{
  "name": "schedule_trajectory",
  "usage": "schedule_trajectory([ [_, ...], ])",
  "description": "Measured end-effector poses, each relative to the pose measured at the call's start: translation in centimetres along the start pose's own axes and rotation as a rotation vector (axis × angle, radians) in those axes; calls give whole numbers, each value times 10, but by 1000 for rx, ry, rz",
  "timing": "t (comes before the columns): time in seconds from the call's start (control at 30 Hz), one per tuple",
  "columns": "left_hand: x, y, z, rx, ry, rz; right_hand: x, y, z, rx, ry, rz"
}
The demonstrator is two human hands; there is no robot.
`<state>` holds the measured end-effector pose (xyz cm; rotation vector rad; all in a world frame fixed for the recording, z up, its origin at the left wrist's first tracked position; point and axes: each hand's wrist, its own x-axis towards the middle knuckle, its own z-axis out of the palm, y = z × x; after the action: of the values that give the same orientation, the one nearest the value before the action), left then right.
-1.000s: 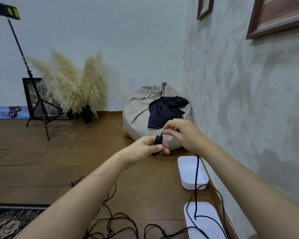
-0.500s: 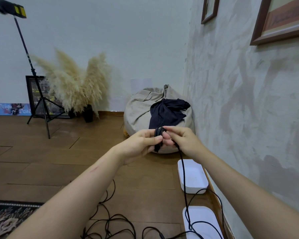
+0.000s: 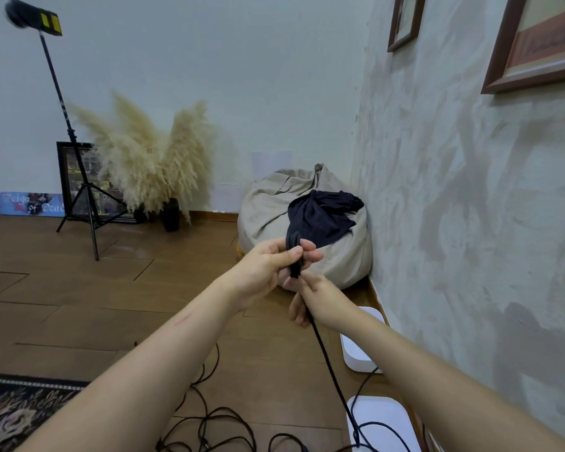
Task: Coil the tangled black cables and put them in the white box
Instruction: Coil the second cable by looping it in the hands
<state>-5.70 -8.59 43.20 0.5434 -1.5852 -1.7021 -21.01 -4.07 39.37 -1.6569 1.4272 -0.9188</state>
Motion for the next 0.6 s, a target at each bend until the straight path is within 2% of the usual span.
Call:
schedule_trajectory([
  [0.1,5,-11,4,44,110,46,1,-3,9,-76,-41,15],
  [0.2,10,-19,-6,233,278,155,-6,-11,9,-120,-208,56],
  [0.27,11,-26,-17,362,357,171,-10,-18,5,-255,-285,18],
  [0.3,9,-29,-22,413,366,162,-9,-20,1,-345,-261,-31],
  [0.37,6,-36,-30,511,316,128,-3,-20,-10,-485,-159,-123],
  [0.47,7,-40,-27,666,184,97,-1,-15,-29,-533,-55,-194],
  [0.6,8,-38,-12,623,69,10,-4,-10,-45,-546,66,-278],
])
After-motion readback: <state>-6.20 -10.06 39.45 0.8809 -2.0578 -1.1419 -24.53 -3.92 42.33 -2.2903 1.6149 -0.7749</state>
